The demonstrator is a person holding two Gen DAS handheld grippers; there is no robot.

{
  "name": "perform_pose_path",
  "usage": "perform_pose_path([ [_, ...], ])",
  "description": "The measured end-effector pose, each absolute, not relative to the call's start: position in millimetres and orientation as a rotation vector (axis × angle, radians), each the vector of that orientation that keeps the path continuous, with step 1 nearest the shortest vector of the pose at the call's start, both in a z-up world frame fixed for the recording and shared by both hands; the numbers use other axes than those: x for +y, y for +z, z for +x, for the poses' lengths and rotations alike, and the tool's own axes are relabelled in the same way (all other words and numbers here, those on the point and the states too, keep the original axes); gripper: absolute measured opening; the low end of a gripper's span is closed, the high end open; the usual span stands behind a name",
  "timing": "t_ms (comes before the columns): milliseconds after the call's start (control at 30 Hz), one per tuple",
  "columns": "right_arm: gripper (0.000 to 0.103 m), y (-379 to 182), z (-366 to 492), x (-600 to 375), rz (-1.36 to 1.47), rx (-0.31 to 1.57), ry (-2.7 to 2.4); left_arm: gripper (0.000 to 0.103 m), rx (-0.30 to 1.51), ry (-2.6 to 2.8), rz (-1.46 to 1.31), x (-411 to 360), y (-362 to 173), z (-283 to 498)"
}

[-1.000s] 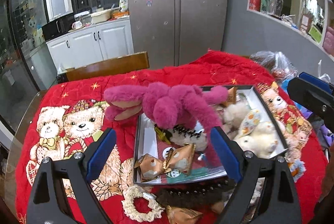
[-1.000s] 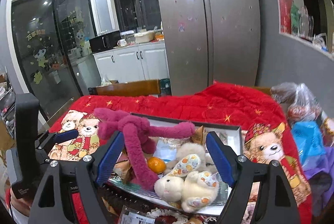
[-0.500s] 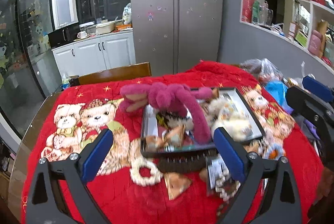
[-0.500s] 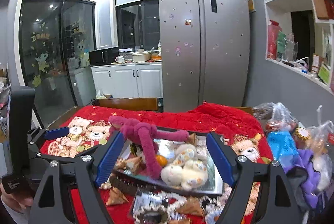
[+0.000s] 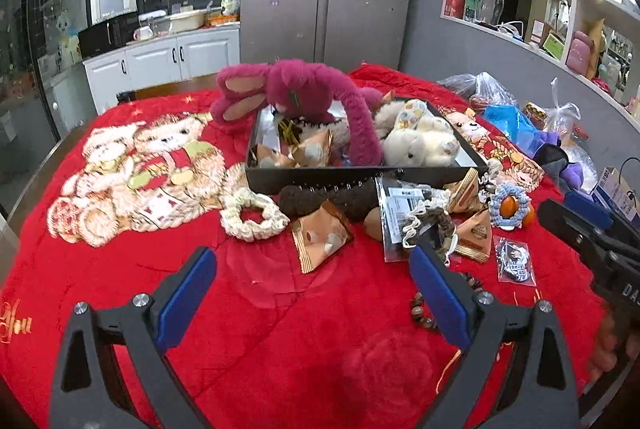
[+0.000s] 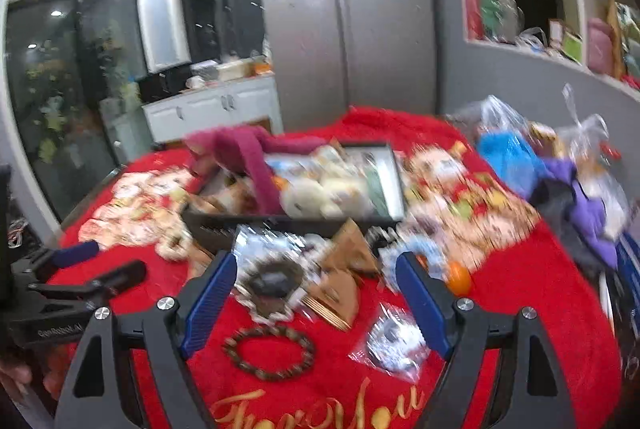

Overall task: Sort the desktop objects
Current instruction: 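Withdraw both grippers from the box back over the bed, then move the left gripper to a beige snack pouch while the right approaches a triangular snack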

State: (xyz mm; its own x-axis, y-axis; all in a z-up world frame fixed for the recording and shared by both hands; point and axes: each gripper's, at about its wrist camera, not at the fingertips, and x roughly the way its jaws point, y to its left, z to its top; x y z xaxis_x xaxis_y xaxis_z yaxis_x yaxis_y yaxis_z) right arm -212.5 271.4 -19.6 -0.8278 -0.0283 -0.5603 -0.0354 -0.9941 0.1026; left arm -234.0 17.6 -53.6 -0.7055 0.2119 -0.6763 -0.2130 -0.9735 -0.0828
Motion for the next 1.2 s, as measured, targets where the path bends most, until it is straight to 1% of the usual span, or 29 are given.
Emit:
perform_pose_path([
  [67, 0.084, -23.7, -212.4, 273.0, -0.945, 0.182, 3.002, 0.098, -0.011, 2.696, -1.085, 17.4, -57.8, -239.0],
  [267, 0.084, -28.7, -216.3, 266.5, -0.978, 0.134, 3.016, 0.098, 0.004, 2.687, -1.121, 22.1, -71.6, -253.5],
  [400, 0.084, -37.2, -223.4, 262.1, -1.037, 0.100, 3.015, 0.098, 0.037, 2.672, -1.155, 29.9, -80.1, -264.1],
  [500, 0.084, -43.2, -225.5, 261.5, -1.065, 0.099, 3.013, 0.098, 0.095, 2.676, -1.177, 36.8, -83.9, -268.8],
  [600, 0.084, -47.6, -228.3, 262.2, -1.085, 0.087, 3.001, 0.098, 0.100, 2.679, -1.176, 39.2, -85.6, -270.7],
  [1000, 0.084, -66.3, -254.4, 265.8, -1.188, 0.069, 2.963, 0.098, 0.142, 2.652, -1.264, 43.3, -106.6, -298.9],
  [1133, 0.084, -75.0, -264.0, 270.2, -1.231, 0.115, 2.952, 0.098, 0.160, 2.645, -1.294, 45.0, -116.0, -312.4],
  [1200, 0.084, -80.3, -269.6, 271.6, -1.249, 0.108, 2.934, 0.098, 0.160, 2.648, -1.304, 44.2, -120.5, -318.1],
])
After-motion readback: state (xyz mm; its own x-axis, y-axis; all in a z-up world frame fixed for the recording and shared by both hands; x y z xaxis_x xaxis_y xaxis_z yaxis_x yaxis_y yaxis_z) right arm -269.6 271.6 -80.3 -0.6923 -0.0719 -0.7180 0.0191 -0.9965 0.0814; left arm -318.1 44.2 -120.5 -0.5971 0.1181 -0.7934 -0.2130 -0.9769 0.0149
